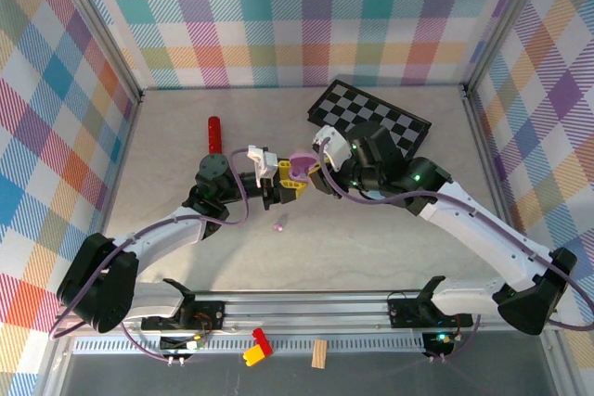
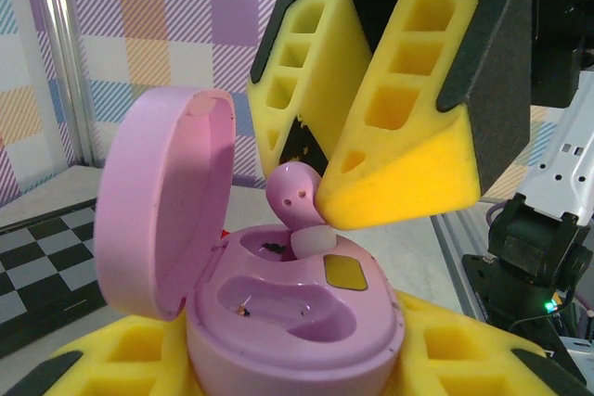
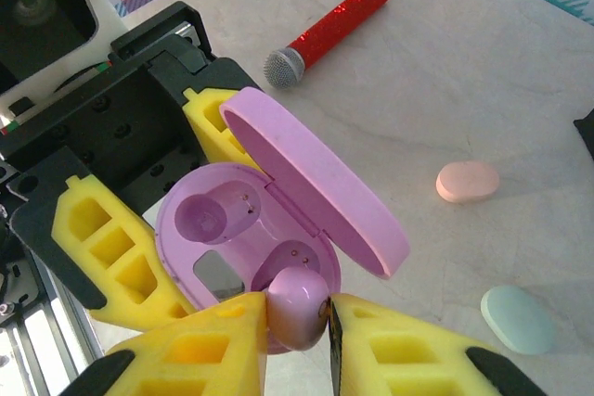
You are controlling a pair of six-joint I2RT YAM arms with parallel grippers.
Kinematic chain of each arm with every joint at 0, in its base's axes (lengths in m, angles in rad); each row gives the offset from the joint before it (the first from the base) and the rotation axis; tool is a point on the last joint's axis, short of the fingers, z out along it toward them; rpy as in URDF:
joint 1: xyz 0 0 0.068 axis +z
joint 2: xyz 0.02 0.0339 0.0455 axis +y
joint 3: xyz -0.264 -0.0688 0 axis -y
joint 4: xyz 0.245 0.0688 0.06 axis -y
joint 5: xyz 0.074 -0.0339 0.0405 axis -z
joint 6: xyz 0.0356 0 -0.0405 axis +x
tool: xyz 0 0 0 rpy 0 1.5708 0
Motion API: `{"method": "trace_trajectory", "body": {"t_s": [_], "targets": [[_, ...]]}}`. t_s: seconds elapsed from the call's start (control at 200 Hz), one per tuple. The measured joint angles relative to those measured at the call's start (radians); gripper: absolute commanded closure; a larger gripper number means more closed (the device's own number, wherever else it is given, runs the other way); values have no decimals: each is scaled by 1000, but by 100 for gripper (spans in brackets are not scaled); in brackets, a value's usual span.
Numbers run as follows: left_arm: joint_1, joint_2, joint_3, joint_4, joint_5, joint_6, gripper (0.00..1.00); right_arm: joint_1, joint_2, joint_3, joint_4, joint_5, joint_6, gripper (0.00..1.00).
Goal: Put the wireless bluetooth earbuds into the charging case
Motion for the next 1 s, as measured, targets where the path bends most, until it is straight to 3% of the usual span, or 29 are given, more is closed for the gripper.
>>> {"method": "trace_trajectory", "body": {"t_s": [0.4, 0.59, 0.83, 1.0], "targets": [[0, -6, 0, -15, 0, 4, 63, 6, 6, 12, -7, -3, 10, 53], [1, -6, 0, -15, -9, 14, 63, 2, -100, -26, 69, -3, 68, 44], [24, -6, 0, -14, -30, 13, 63, -154, -286, -199, 195, -51, 237, 42], [60, -8, -3, 17, -30, -14, 63, -245, -293, -345, 251, -98, 378, 41]]}}
